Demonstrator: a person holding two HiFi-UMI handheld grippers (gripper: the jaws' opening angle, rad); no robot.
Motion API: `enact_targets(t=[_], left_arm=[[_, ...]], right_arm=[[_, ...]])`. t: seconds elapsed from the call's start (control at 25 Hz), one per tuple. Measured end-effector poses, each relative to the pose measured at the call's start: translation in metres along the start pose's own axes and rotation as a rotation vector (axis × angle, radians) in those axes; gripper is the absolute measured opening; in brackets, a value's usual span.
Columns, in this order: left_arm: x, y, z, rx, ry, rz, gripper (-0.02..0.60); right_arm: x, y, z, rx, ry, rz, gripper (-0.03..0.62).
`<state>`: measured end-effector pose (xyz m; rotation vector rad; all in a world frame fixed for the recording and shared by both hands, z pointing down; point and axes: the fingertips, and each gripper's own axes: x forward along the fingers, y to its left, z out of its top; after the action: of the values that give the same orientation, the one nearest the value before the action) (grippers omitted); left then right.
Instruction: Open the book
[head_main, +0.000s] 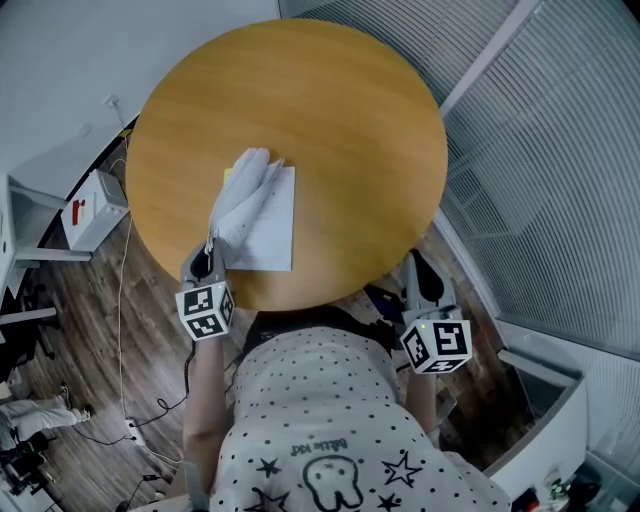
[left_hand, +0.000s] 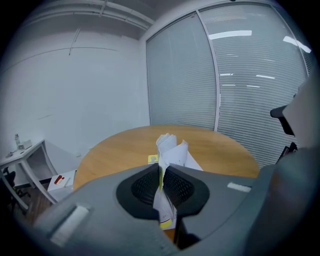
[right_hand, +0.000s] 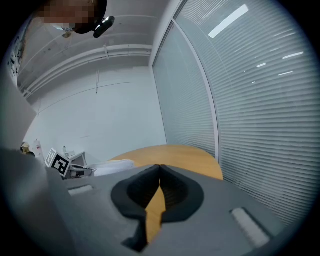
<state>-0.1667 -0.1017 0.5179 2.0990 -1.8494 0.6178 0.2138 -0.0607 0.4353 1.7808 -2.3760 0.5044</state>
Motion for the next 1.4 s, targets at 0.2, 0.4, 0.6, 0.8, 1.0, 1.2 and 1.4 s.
enact_targets(t=[0.2,0.4,0.6,0.8,1.0,1.2,1.4], left_arm=[[-0.002,0.014,0.000,-0.035,-0.007,0.031,0.020],[-0.005,0.026,-0.004,-0.049,-0.009,0.055,0.021],[-0.008,0.044,-0.008,-0.069,-0.010,0.086,0.021],[-0.011,0.056,-0.012,-0.083,-0.007,0.111,0.021],[-0.014,0.069,-0.015,-0.096,-0.009,0.131,0.021],[-0.015,0.084,-0.022,-0.130,-0.003,0.156,0.021],[-0.016,0.103,-0.033,-0.205,0.006,0.187,0.023]], right_arm=[[0.004,0.007,0.002,-0.005,0.000,0.008,0.005],[0.006,0.015,0.001,-0.009,0.006,0.016,0.004],[0.008,0.021,0.000,-0.014,0.013,0.015,0.005],[0.009,0.025,0.001,-0.019,0.011,0.016,0.004],[0.009,0.034,0.001,-0.023,0.008,0.019,0.003],[0.008,0.038,0.001,-0.025,0.007,0.009,0.004],[0.007,0.045,0.003,-0.033,0.007,-0.001,0.004]])
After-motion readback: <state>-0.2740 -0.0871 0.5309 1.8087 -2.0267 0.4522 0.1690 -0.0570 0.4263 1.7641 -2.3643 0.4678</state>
